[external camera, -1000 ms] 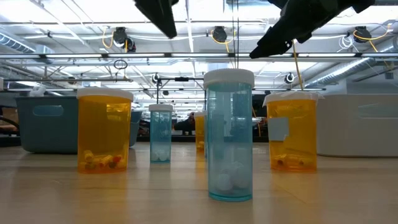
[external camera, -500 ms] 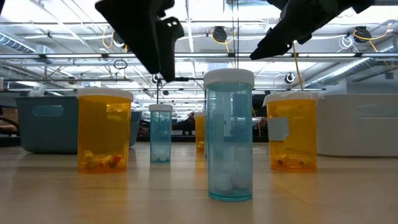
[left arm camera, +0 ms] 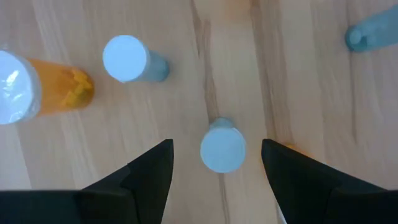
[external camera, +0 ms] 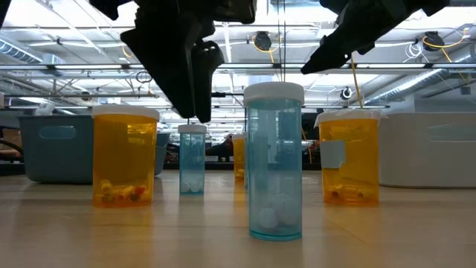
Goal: Pick and place medicine bottles into bin by pill shape (circle, oval)
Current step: Put the blue pill bottle into the blue bin
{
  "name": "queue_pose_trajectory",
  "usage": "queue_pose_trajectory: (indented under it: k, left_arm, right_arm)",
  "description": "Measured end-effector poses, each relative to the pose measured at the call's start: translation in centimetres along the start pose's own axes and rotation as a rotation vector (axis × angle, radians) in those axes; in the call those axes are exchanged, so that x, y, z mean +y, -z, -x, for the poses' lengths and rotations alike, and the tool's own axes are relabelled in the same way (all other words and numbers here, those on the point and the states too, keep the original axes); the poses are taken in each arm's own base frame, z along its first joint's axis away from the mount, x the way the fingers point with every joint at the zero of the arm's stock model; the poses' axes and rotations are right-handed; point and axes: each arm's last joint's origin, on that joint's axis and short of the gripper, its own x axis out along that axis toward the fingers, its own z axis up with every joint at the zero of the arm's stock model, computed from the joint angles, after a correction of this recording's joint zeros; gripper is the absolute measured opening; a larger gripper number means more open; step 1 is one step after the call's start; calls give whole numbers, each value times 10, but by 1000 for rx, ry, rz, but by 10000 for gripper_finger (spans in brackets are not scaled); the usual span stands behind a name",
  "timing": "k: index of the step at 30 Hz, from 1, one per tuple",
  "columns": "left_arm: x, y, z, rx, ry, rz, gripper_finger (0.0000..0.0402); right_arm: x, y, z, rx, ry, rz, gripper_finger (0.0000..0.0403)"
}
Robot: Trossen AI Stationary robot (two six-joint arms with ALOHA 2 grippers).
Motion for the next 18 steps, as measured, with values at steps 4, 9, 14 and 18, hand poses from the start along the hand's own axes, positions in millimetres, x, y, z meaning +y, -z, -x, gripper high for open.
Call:
queue_pose_trajectory:
  k: [4, 9, 14, 18]
  left_arm:
    - [0, -1, -2, -5, 0, 0, 246]
    - [-1, -1, -7, 7, -2, -8, 246]
    - [-1, 0, -12, 26, 0, -17, 246]
    - [-2, -1, -13, 20, 1, -17, 246]
  right_arm:
    - [0, 0, 0, 0, 0, 0, 288]
    - [0, 0, 0, 1, 0, 0, 288]
    - [0, 0, 0, 3, 0, 0, 288]
    - [0, 0, 0, 3, 0, 0, 288]
